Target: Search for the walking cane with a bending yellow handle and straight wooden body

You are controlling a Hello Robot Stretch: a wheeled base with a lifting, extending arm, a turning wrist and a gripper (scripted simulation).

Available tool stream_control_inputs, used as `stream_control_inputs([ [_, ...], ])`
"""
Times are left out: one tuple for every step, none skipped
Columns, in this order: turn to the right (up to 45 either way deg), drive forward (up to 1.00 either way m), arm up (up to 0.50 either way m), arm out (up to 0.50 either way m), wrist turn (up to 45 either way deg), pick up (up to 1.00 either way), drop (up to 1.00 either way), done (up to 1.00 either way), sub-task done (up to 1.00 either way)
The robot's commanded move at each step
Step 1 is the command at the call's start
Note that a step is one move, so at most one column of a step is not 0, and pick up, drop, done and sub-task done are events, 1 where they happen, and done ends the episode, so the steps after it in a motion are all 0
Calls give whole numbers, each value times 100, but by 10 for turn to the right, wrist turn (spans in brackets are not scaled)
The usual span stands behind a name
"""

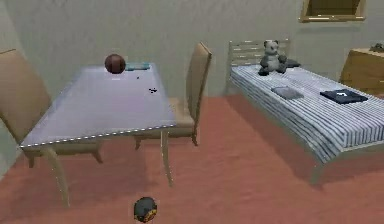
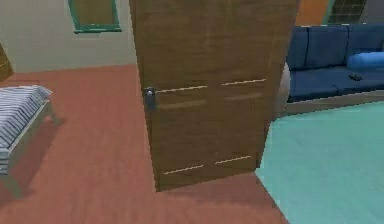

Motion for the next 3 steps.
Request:
stream_control_inputs([
  [0,5,0,0,0,0,0,0,0],
  [-450,0,0,0,0,0,0,0,0],
  [-120,0,0,0,0,0,0,0,0],
])
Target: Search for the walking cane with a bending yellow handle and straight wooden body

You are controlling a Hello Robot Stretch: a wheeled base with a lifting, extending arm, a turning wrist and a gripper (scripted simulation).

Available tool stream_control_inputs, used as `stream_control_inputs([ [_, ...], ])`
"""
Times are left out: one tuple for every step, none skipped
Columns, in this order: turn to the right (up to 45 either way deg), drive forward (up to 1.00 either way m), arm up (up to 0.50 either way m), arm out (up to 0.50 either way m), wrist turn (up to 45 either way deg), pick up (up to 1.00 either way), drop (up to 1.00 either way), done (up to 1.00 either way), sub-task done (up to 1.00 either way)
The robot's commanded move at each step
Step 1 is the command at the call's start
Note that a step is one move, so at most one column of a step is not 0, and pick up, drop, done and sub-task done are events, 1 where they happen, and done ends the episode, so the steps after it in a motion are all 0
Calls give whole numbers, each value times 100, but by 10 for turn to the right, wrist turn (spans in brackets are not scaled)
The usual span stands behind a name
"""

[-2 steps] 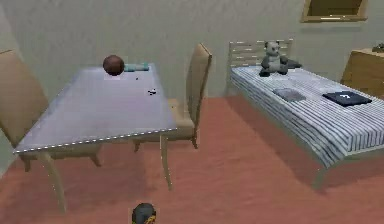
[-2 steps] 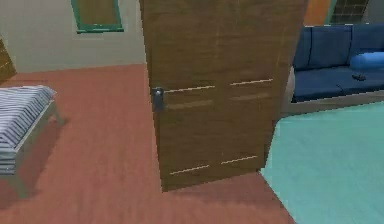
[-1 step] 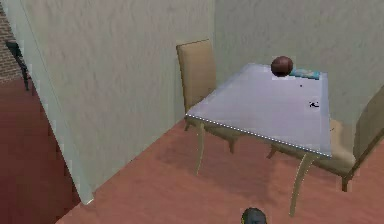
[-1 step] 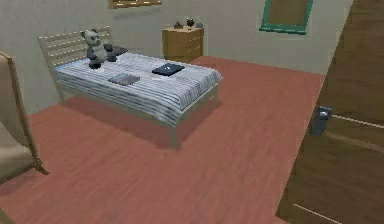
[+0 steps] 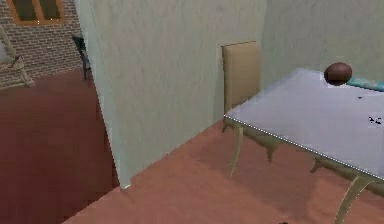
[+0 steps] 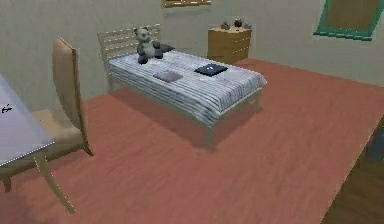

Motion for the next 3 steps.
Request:
stream_control_inputs([
  [0,60,0,0,0,0,0,0,0],
  [-450,0,0,0,0,0,0,0,0],
  [-210,0,0,0,0,0,0,0,0],
])
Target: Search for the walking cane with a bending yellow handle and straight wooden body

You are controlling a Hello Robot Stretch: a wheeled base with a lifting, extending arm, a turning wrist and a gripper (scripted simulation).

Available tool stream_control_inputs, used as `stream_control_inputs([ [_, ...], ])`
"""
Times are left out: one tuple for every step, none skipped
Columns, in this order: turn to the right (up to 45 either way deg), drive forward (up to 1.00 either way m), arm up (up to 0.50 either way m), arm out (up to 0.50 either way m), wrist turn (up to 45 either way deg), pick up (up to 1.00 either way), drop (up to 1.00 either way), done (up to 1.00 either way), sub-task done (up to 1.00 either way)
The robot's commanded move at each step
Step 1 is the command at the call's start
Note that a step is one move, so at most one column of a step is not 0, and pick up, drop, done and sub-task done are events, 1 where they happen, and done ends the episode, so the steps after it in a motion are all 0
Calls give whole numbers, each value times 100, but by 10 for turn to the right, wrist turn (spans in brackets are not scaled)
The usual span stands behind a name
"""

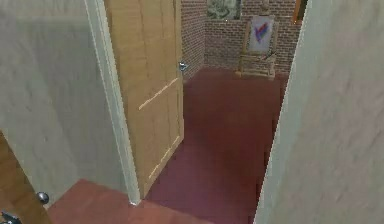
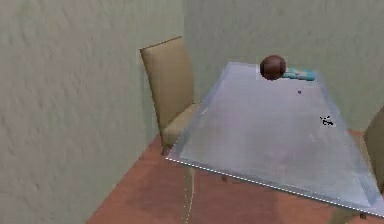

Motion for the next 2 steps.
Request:
stream_control_inputs([
  [0,80,0,0,0,0,0,0,0],
  [150,0,0,0,0,0,0,0,0],
])
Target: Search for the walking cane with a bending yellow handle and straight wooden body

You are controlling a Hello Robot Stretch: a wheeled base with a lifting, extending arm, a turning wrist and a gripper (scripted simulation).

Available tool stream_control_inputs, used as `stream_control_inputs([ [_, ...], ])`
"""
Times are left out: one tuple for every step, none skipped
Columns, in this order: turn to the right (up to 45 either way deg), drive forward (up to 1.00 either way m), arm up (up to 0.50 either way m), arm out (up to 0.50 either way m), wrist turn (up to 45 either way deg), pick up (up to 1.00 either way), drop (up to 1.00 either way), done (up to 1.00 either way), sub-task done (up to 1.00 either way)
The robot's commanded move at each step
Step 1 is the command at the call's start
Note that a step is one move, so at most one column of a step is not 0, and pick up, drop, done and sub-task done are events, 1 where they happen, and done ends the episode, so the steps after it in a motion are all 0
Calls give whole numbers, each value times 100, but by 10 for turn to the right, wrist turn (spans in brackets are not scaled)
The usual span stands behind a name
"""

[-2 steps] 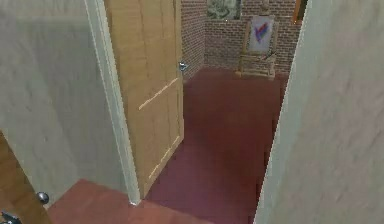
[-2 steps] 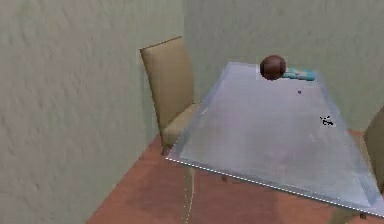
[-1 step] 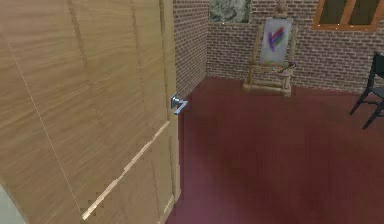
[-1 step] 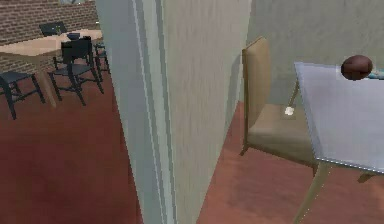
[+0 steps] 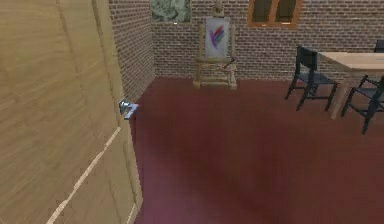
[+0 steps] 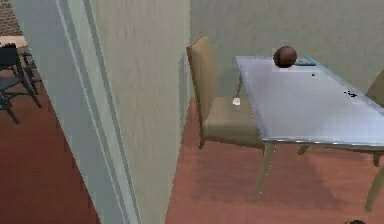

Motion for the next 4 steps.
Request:
stream_control_inputs([
  [0,30,0,0,0,0,0,0,0],
  [450,0,0,0,0,0,0,0,0],
  [180,0,0,0,0,0,0,0,0],
  [0,35,0,0,0,0,0,0,0],
])
